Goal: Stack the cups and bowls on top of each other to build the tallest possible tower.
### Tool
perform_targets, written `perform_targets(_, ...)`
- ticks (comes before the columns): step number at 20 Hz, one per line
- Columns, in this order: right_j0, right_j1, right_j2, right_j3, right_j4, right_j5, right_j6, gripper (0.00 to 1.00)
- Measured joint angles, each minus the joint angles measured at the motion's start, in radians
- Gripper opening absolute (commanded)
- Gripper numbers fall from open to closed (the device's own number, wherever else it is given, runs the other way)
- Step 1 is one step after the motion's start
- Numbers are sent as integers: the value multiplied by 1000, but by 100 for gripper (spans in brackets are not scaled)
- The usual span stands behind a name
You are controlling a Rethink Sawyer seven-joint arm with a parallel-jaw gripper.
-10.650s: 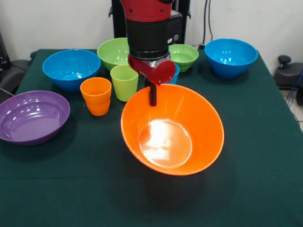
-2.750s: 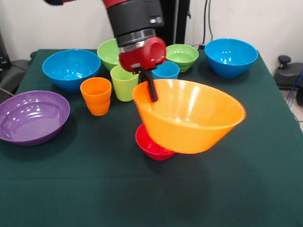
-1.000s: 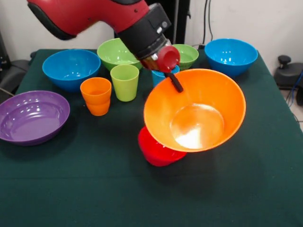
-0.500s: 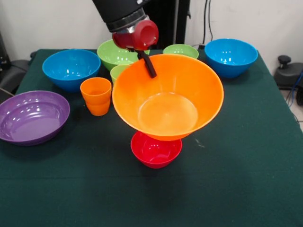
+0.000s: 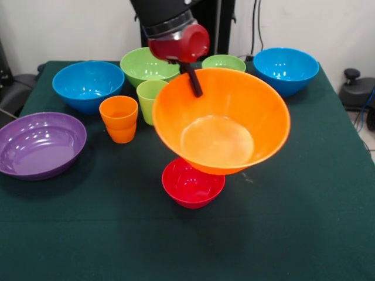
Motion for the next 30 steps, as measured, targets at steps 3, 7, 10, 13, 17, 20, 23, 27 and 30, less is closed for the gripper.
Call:
perform_targets(3,35,-3,-18,0,-10,-18,0,0)
perform_targets(7,96,-8,-52,0,-26,-59,0,0)
perform_targets(10,123,-13,-80,1,-34,-97,0,0)
perform_targets(13,125,-19,-93,2,-35,-115,0,0)
perform_targets(17,119,-23,-108,2,-37,-122,0,0)
perform_targets(20,111,-23,-120,2,-37,-122,0,0)
perform_targets(23,100,-23,-127,1,-37,-122,0,0)
perform_targets(27,90,-21,-132,2,-37,-122,0,0)
perform_targets(30,85,-18,-133,2,-37,-122,0,0)
